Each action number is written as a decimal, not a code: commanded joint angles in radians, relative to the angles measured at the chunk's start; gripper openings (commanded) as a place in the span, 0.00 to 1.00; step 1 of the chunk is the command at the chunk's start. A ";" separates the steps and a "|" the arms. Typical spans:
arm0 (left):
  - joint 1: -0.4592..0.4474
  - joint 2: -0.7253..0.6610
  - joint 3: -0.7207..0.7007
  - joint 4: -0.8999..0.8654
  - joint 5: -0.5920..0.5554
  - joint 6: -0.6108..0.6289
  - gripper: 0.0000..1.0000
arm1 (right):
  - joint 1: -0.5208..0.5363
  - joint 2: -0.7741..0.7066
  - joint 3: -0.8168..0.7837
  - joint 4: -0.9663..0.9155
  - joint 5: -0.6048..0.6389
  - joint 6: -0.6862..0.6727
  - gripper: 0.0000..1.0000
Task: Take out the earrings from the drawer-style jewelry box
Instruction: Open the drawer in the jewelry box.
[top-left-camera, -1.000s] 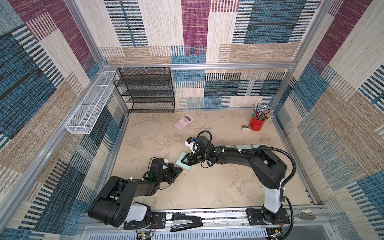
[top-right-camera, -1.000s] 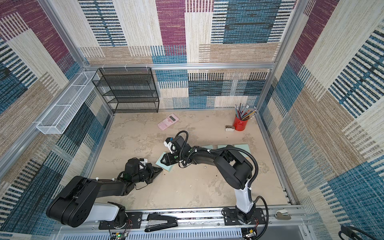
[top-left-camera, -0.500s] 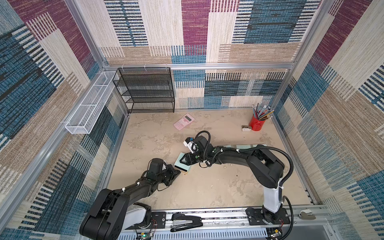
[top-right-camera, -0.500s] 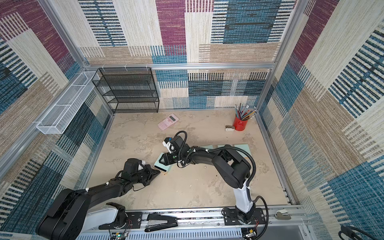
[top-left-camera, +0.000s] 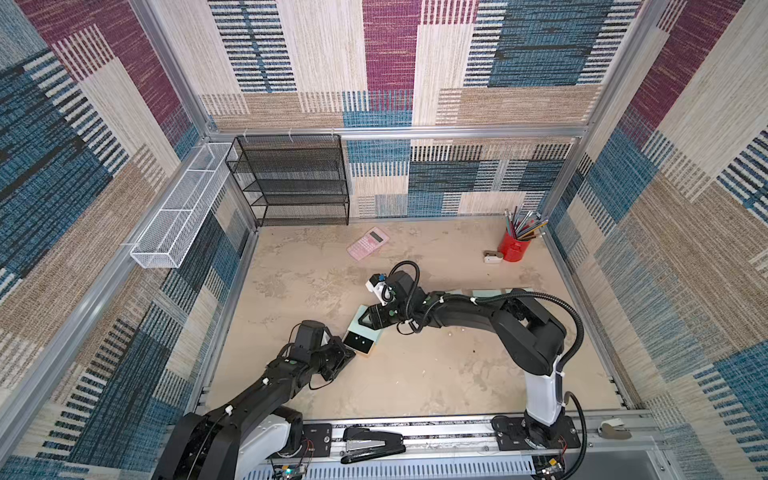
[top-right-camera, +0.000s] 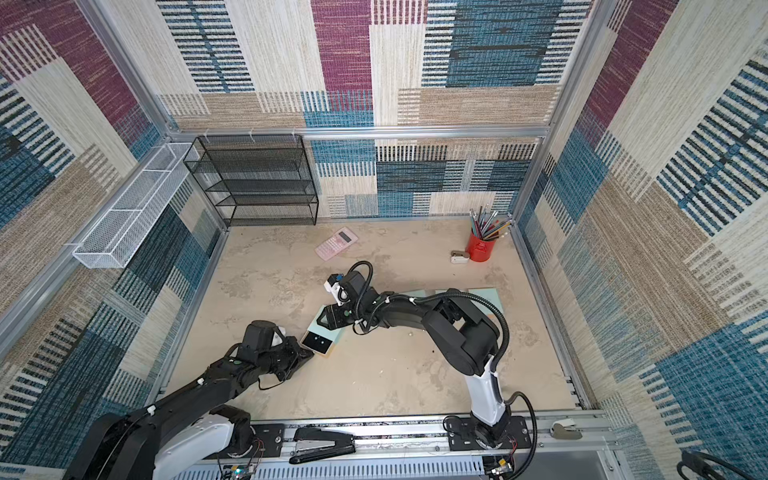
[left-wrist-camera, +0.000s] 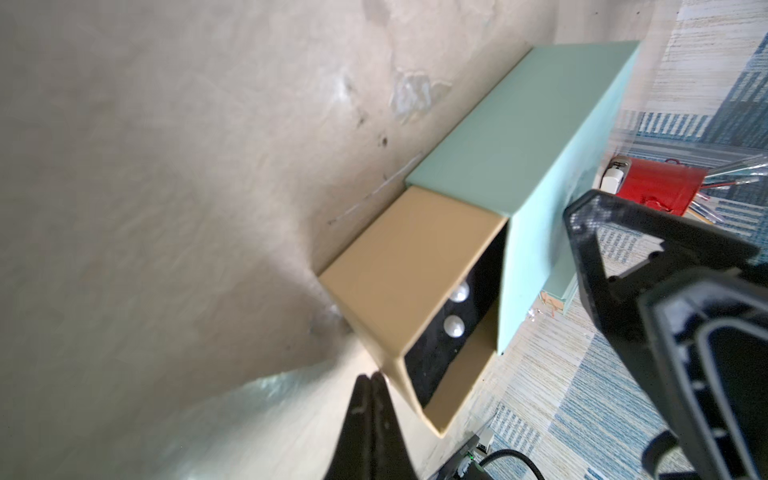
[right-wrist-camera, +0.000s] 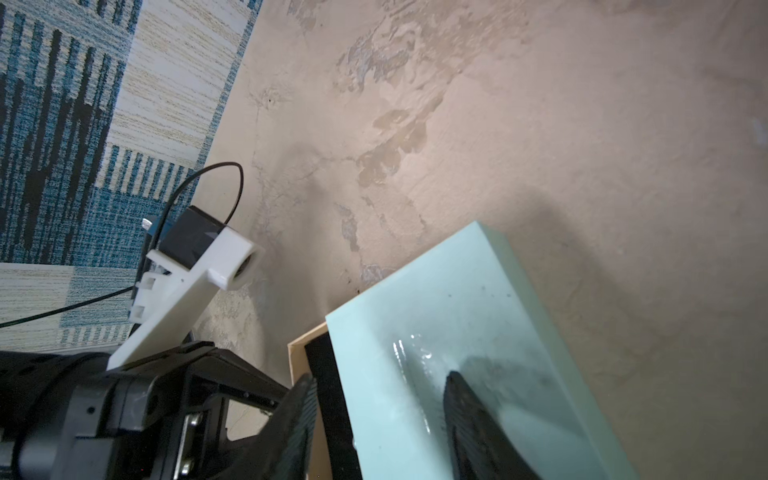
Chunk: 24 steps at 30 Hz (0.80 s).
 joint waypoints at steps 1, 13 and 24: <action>0.001 -0.027 0.005 -0.182 -0.058 0.037 0.00 | 0.000 0.013 0.003 -0.050 0.038 0.013 0.53; 0.000 -0.038 0.005 -0.149 -0.030 0.048 0.05 | 0.000 -0.010 0.007 -0.035 0.015 0.006 0.53; 0.000 -0.210 0.105 -0.464 -0.129 0.127 0.43 | -0.001 -0.084 0.100 -0.106 0.064 -0.018 0.56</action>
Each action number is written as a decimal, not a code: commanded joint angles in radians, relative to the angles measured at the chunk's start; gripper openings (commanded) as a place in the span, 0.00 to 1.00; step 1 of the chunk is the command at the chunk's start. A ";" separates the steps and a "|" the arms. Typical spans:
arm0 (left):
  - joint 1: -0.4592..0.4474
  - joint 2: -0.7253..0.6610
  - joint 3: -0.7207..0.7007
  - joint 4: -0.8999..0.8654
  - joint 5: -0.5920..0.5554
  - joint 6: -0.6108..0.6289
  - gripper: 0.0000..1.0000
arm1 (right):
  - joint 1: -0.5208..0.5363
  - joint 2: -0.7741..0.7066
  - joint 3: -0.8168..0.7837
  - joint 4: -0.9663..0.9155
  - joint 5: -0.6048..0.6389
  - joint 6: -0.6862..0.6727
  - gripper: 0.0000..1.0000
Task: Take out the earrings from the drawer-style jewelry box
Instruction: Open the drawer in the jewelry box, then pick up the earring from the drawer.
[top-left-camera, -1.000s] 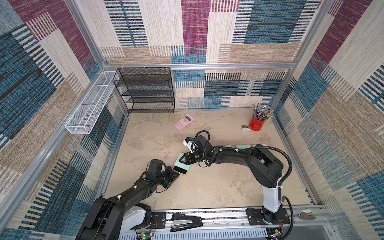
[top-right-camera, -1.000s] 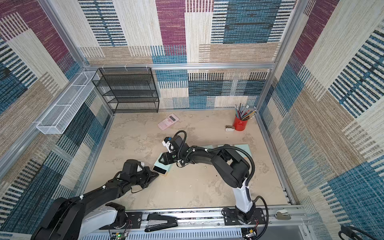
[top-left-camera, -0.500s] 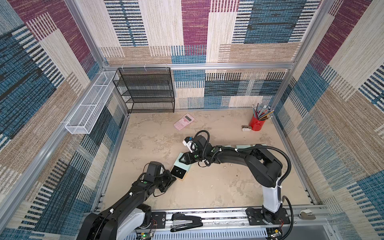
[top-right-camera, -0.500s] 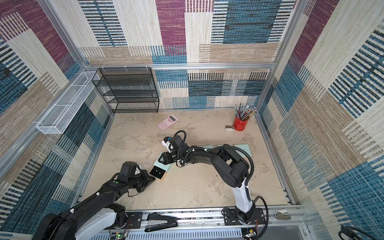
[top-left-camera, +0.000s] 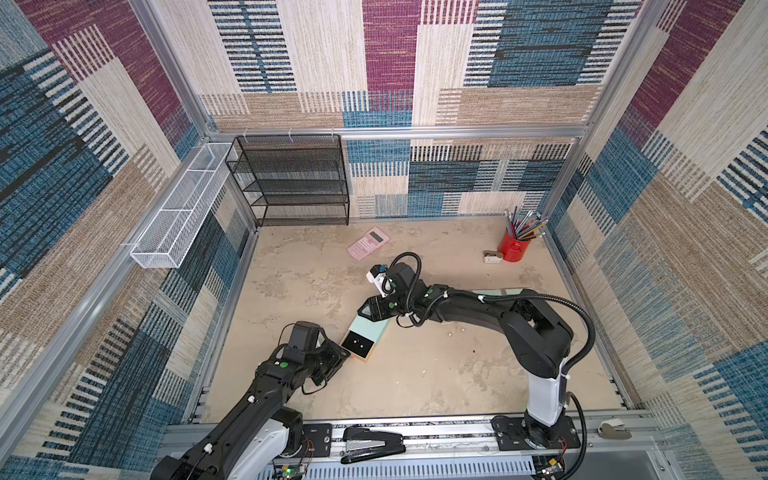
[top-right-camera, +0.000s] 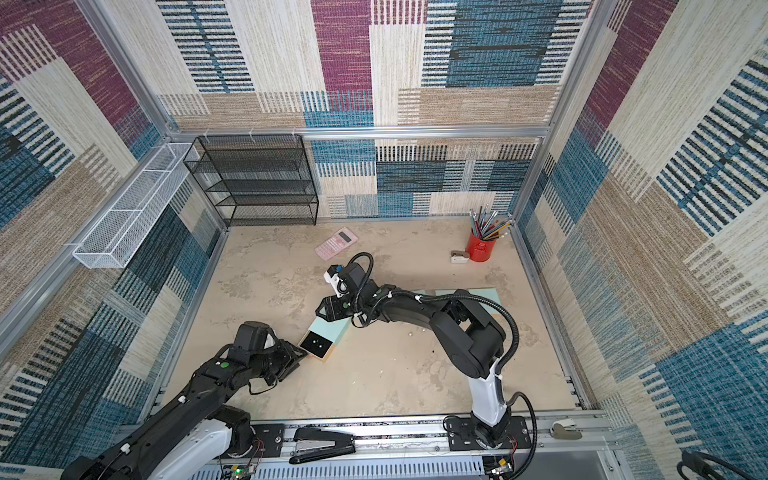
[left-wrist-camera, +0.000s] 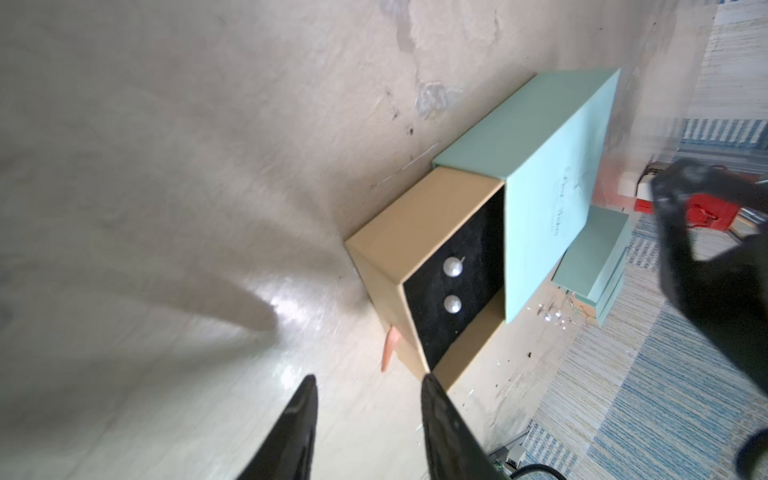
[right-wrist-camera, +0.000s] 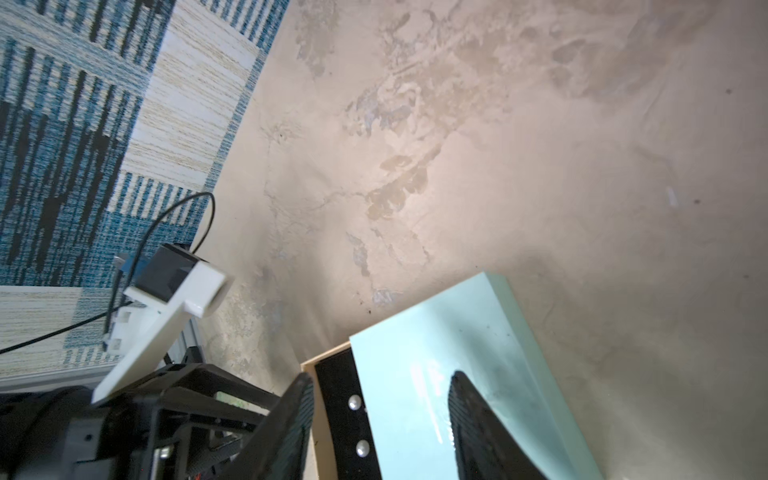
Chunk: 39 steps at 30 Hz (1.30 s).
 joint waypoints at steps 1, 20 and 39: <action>0.000 -0.040 0.033 -0.140 -0.047 0.075 0.43 | 0.001 -0.037 0.030 -0.032 0.031 -0.019 0.56; -0.161 0.378 0.497 -0.307 -0.176 0.570 0.36 | -0.039 -0.810 -0.472 -0.003 0.249 -0.032 0.99; -0.177 0.613 0.526 -0.226 -0.218 0.575 0.26 | -0.042 -1.026 -0.652 -0.046 0.184 0.040 0.99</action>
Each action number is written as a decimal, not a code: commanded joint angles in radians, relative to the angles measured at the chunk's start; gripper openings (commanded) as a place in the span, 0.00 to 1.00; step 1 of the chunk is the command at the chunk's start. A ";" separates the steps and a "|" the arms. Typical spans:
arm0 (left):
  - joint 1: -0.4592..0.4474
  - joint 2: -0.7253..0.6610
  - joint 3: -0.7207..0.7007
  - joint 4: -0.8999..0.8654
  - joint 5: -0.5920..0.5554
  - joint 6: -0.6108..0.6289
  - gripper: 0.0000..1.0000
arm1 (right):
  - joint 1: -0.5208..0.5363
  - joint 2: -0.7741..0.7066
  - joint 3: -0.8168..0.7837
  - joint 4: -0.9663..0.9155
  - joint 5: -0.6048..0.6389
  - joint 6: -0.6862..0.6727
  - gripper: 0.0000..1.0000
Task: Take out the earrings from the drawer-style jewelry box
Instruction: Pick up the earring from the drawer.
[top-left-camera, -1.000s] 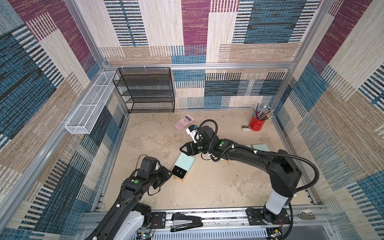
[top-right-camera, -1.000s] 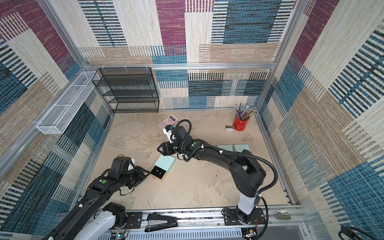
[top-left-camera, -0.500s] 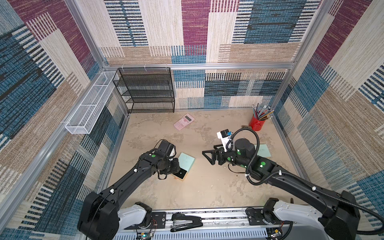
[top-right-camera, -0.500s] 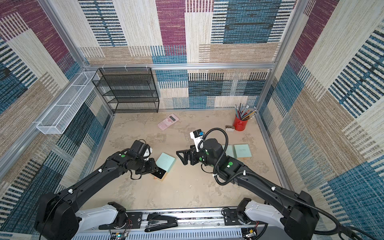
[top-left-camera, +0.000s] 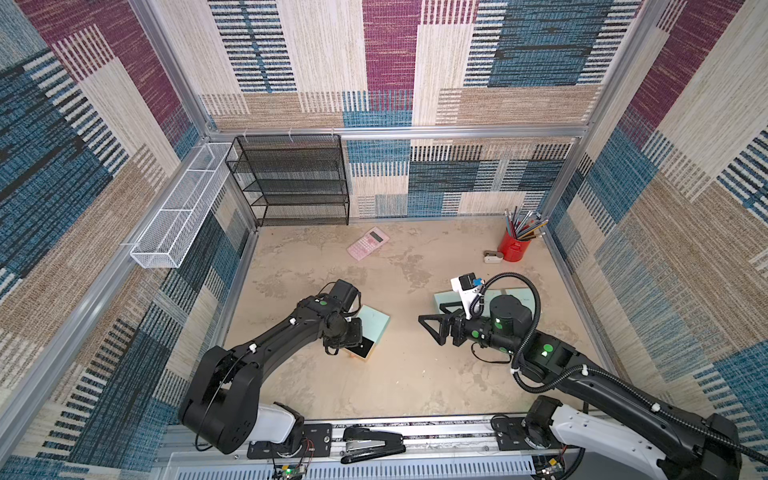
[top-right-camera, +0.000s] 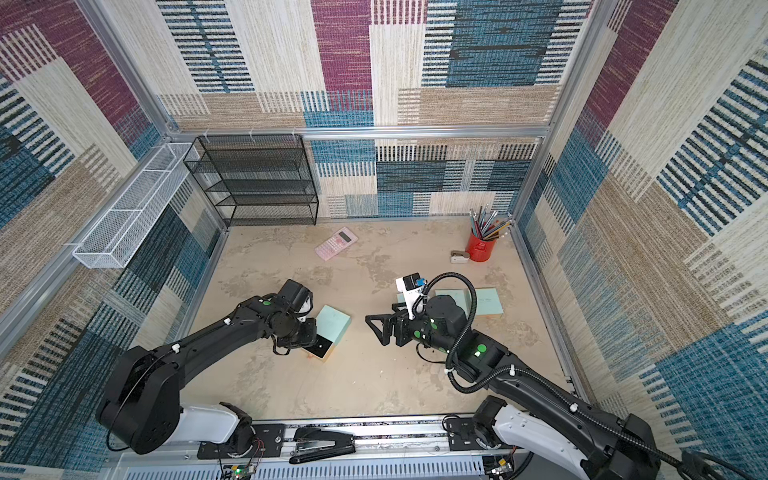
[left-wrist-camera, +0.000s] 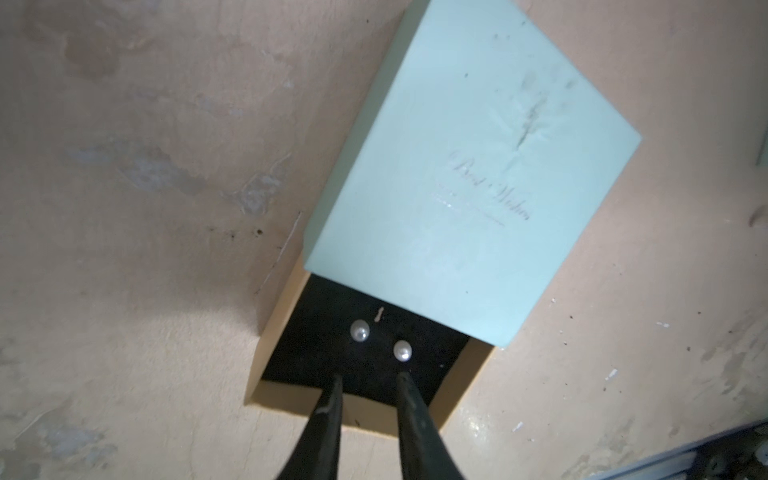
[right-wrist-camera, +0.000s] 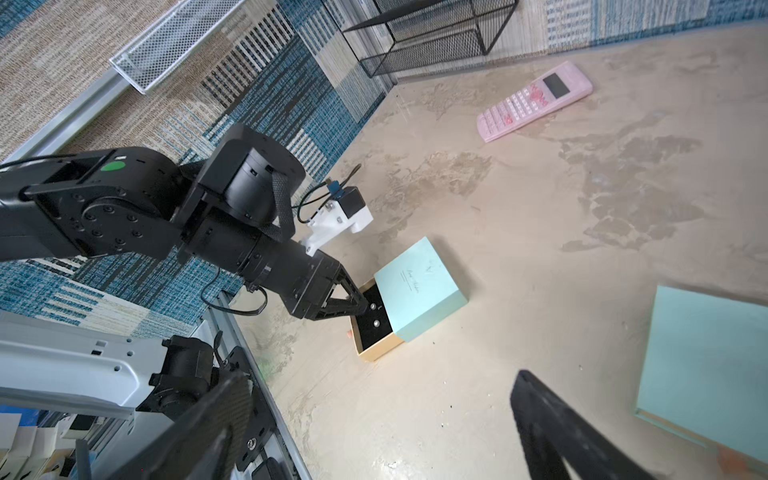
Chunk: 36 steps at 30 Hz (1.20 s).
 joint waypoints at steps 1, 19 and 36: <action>0.000 0.027 0.009 0.028 -0.020 0.016 0.25 | 0.000 0.024 0.000 -0.009 -0.022 0.041 0.99; -0.002 0.090 -0.005 0.074 -0.054 -0.007 0.18 | 0.000 0.079 -0.020 0.027 -0.065 0.079 0.99; -0.002 0.040 -0.033 0.077 -0.044 -0.027 0.12 | 0.000 0.096 -0.022 0.043 -0.055 0.079 0.99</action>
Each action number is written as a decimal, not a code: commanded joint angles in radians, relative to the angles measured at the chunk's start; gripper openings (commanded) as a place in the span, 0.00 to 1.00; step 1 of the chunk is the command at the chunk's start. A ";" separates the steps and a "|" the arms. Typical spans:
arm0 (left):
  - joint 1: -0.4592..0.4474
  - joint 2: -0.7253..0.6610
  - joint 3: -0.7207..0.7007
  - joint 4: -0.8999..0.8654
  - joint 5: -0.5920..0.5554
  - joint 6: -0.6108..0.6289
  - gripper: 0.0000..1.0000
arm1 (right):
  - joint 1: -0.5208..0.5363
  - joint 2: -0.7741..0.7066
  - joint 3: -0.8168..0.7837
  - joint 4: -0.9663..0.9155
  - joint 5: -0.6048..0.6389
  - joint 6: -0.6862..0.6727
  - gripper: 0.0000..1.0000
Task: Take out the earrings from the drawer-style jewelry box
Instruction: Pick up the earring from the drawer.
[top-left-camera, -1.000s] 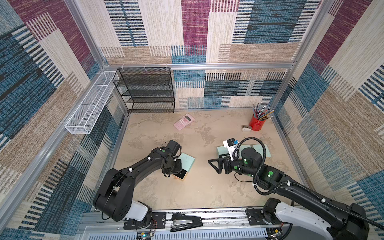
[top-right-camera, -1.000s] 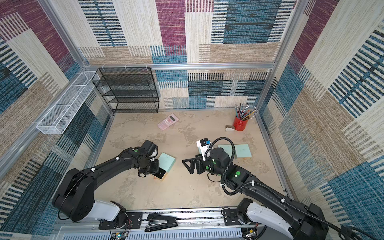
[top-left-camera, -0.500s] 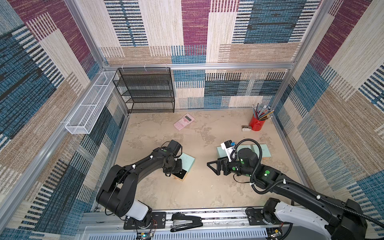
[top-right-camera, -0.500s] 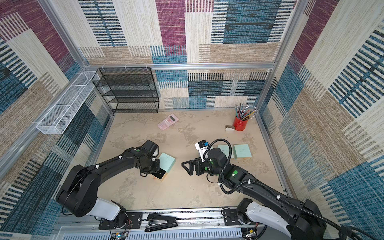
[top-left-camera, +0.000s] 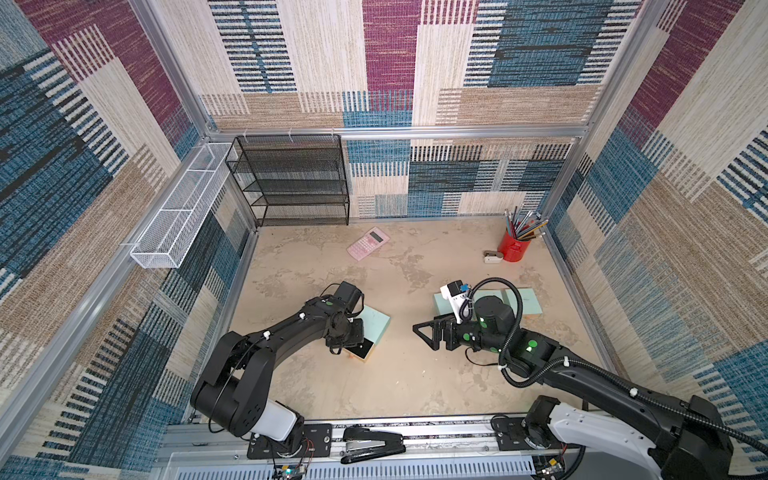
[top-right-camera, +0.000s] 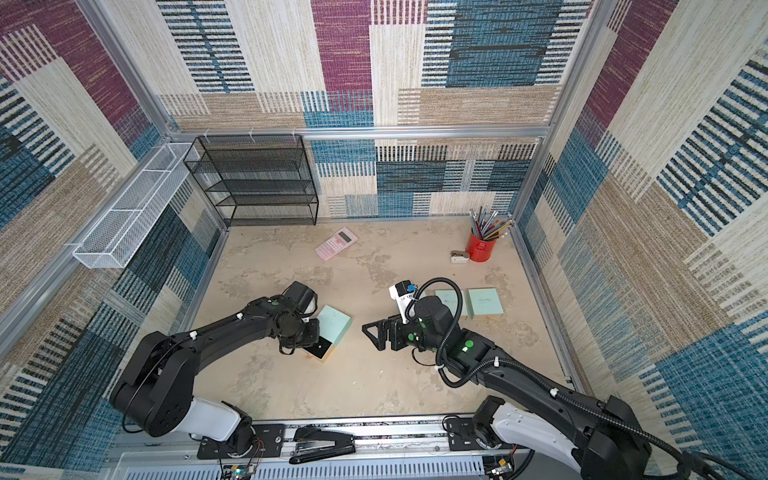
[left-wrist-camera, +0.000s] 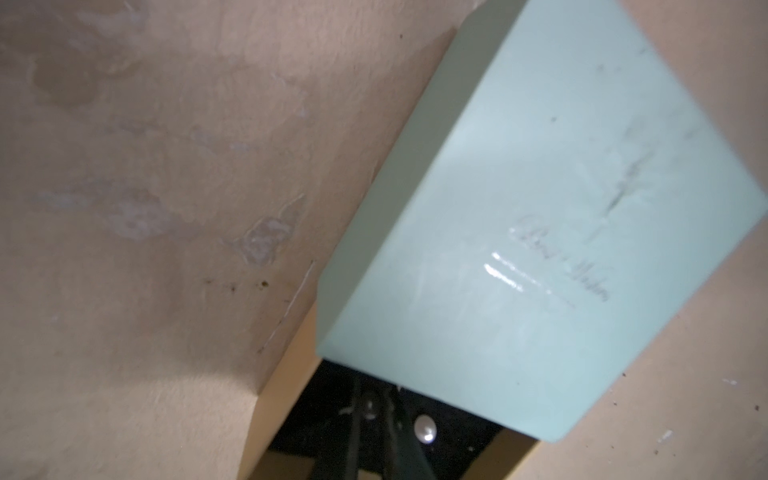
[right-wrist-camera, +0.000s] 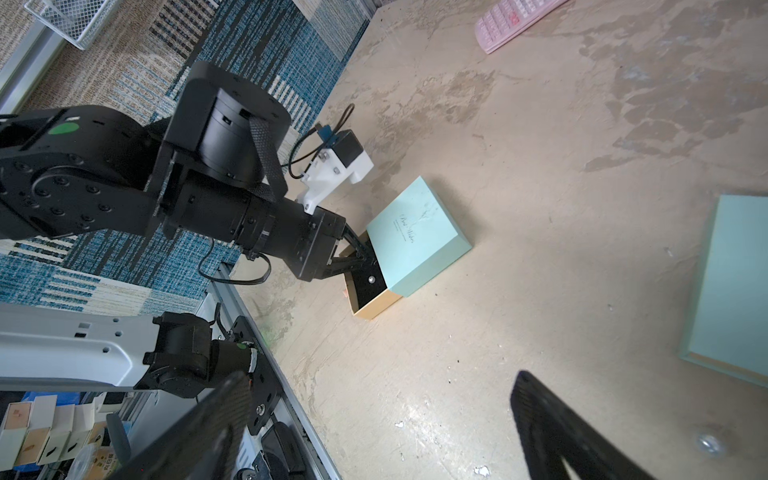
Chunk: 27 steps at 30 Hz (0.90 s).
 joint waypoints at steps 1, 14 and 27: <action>-0.001 -0.025 -0.008 -0.011 0.001 -0.019 0.12 | 0.000 0.006 0.003 0.043 0.004 0.005 0.99; -0.001 -0.117 -0.014 -0.064 0.002 -0.019 0.11 | 0.000 0.031 0.006 0.060 0.018 -0.006 0.99; -0.066 -0.193 0.131 -0.098 0.148 -0.022 0.10 | -0.183 0.036 0.023 0.034 0.030 0.047 0.99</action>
